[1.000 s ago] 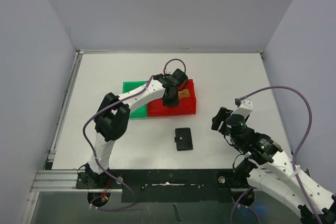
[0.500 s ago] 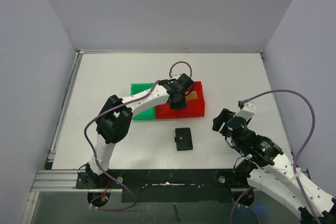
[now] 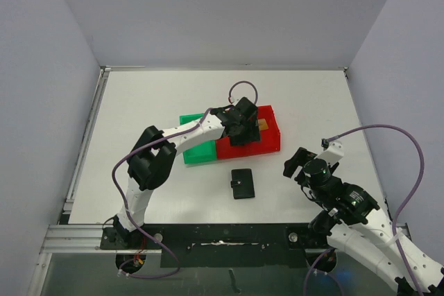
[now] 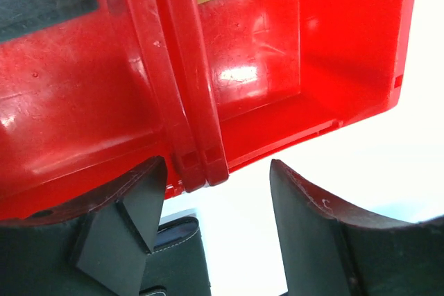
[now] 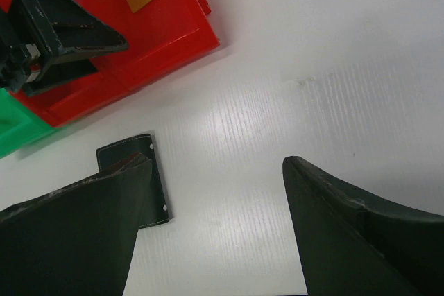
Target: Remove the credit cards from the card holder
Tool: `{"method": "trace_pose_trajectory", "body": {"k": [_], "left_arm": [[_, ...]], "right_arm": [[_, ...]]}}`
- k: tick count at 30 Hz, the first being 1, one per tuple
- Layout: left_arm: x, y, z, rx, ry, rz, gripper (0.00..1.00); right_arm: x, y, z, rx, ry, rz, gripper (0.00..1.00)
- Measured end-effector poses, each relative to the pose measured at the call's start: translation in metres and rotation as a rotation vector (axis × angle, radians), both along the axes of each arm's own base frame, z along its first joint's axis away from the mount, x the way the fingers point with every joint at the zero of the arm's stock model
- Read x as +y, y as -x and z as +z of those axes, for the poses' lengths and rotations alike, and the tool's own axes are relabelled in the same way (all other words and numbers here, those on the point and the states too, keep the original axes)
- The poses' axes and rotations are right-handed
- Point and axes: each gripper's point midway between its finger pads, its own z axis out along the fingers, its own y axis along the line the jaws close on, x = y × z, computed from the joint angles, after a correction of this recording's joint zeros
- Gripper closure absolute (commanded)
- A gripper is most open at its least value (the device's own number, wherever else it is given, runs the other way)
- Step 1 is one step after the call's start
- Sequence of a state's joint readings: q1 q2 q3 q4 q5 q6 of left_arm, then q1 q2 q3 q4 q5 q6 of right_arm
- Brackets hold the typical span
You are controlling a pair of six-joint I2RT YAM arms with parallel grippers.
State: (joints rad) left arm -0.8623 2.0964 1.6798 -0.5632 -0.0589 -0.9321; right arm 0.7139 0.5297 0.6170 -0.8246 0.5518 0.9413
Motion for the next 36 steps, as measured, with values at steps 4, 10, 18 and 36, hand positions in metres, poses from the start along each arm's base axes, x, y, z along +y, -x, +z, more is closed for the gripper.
{"method": "trace_pose_trajectory", "body": {"k": [4, 10, 18, 36], "left_arm": [[-0.003, 0.001, 0.002, 0.002, 0.015, -0.009, 0.31], [-0.002, 0.002, 0.025, -0.05, 0.031, -0.074, 0.28], [0.027, 0.019, 0.111, -0.227, 0.123, -0.155, 0.27], [0.194, 0.106, 0.097, -0.328, 0.289, 0.124, 0.27]], "right_arm": [[-0.003, 0.003, 0.008, -0.024, -0.028, -0.006, 0.18], [0.002, 0.006, 0.031, -0.013, -0.062, 0.003, 0.12], [0.033, 0.003, 0.022, 0.039, -0.126, 0.099, 0.29], [0.106, -0.001, -0.094, 0.292, -0.294, 0.229, 0.42]]}}
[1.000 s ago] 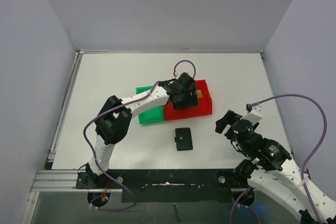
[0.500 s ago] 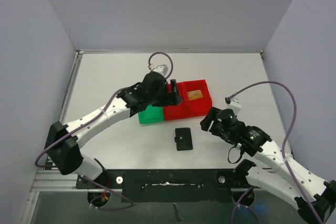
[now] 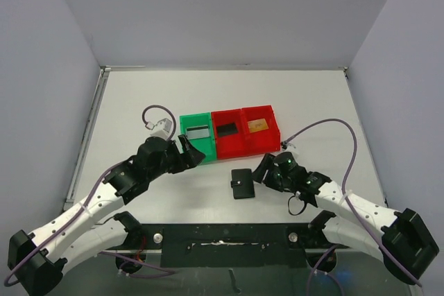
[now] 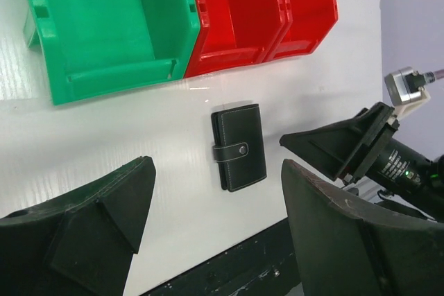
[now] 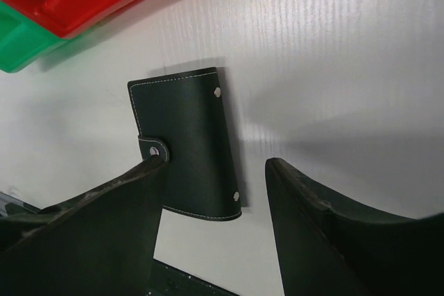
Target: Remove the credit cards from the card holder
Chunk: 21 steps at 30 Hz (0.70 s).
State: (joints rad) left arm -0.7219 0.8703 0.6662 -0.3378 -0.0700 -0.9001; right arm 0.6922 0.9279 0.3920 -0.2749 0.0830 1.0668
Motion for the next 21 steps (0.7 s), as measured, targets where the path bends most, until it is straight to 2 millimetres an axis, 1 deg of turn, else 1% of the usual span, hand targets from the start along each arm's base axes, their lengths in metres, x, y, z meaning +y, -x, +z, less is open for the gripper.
{"method": "trace_pose_trajectory", "body": {"k": [1, 3, 4, 6, 9, 11, 13, 15, 17, 18, 21], "left_arm": [[0.001, 0.001, 0.0, -0.003, 0.009, 0.003, 0.27], [0.004, 0.006, -0.009, 0.008, 0.006, 0.003, 0.27], [0.005, 0.007, -0.014, 0.019, -0.001, 0.001, 0.27], [0.005, 0.01, -0.022, 0.041, -0.013, -0.007, 0.27], [0.003, 0.012, -0.03, 0.066, -0.033, -0.024, 0.27], [-0.001, 0.015, -0.037, 0.087, -0.051, -0.04, 0.31], [-0.008, 0.02, -0.049, 0.117, -0.081, -0.068, 0.35], [-0.018, 0.029, -0.067, 0.163, -0.137, -0.11, 0.38], [-0.026, 0.037, -0.082, 0.199, -0.187, -0.145, 0.4], [-0.032, 0.041, -0.088, 0.21, -0.211, -0.161, 0.41], [-0.048, 0.046, -0.097, 0.223, -0.259, -0.191, 0.42]], "right_arm": [[0.003, -0.001, -0.002, 0.009, -0.006, 0.006, 0.42], [0.009, -0.002, -0.009, 0.03, -0.016, 0.02, 0.43], [0.012, -0.002, -0.014, 0.039, -0.025, 0.03, 0.46], [0.016, 0.001, -0.027, 0.068, -0.028, 0.045, 0.57], [0.025, -0.003, -0.033, 0.082, -0.017, 0.067, 0.64], [0.034, -0.005, -0.034, 0.079, 0.028, 0.095, 0.7], [0.043, -0.004, -0.035, 0.072, 0.056, 0.136, 0.75], [0.05, -0.003, -0.035, 0.061, 0.048, 0.161, 0.77], [0.053, -0.001, -0.035, 0.054, 0.031, 0.171, 0.82], [0.054, -0.001, -0.036, 0.05, 0.017, 0.169, 0.83], [0.055, 0.003, -0.035, 0.042, -0.018, 0.167, 0.85]]}}
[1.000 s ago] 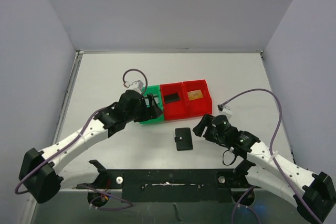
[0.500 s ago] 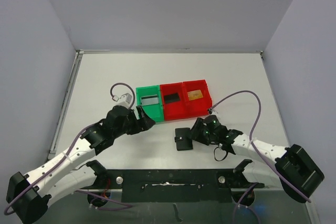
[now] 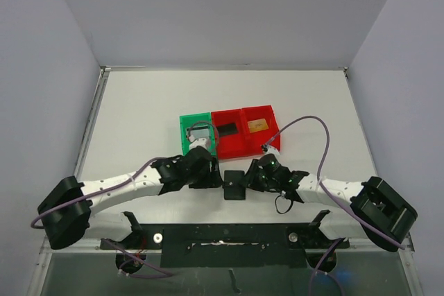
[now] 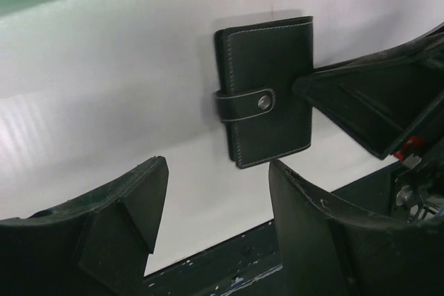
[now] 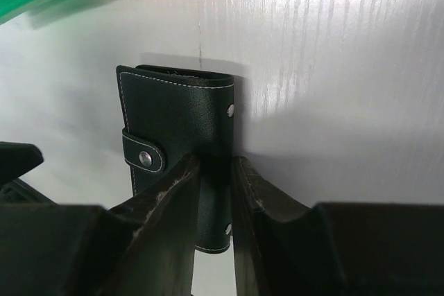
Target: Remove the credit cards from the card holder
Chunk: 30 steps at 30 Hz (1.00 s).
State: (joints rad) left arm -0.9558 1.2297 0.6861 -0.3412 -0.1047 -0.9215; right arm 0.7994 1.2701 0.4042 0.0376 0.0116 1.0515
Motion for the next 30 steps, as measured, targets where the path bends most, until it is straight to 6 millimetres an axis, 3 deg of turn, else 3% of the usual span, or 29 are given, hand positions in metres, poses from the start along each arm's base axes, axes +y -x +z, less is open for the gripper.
{"method": "trace_pose_trajectory", "body": {"k": [9, 16, 30], "left_arm": [[-0.061, -0.015, -0.008, -0.022, -0.135, -0.058, 0.49], [-0.058, -0.001, -0.05, 0.043, -0.275, -0.096, 0.55], [-0.064, -0.013, -0.044, -0.002, -0.482, -0.114, 0.48]], "right_arm": [[-0.001, 0.003, -0.001, 0.019, -0.106, -0.01, 0.88], [-0.004, 0.004, 0.0, 0.033, -0.142, -0.029, 0.87], [-0.009, 0.001, -0.002, 0.04, -0.141, -0.05, 0.87]]}}
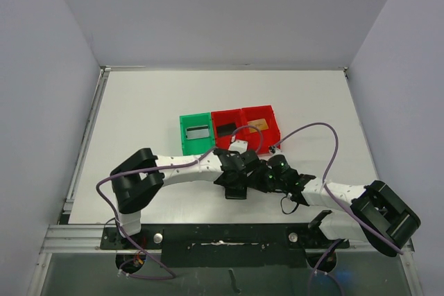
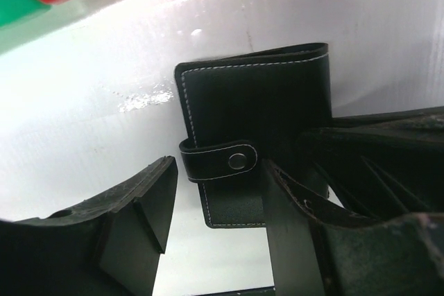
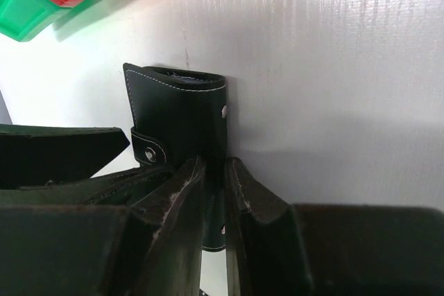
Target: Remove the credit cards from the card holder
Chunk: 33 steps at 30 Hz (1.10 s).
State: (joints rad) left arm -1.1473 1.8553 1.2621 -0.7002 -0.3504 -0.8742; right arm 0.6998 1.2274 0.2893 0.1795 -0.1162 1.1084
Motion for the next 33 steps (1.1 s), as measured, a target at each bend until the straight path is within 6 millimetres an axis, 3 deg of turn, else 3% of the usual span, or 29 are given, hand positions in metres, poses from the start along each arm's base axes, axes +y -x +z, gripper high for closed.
{"method": "trace_pose_trajectory", "body": {"k": [18, 23, 26, 30, 33], "left_arm": [[0.03, -0.019, 0.01, -0.065, -0.017, 0.168, 0.48], [0.07, -0.035, 0.015, -0.115, -0.103, 0.241, 0.48], [0.082, -0.042, 0.02, -0.139, -0.13, 0.264, 0.47], [0.073, -0.036, 0.02, -0.151, -0.131, 0.202, 0.42], [0.047, -0.026, 0.02, -0.143, -0.071, 0.104, 0.41]], "right_arm": [[0.006, -0.006, 0.007, -0.025, -0.008, 0.017, 0.88], [0.002, -0.002, 0.002, -0.008, 0.018, 0.024, 0.88], [0.002, -0.002, 0.002, -0.01, 0.019, 0.028, 0.88], [0.002, -0.001, 0.002, -0.011, 0.02, 0.034, 0.88], [0.002, -0.001, 0.001, -0.011, 0.021, 0.036, 0.88]]}}
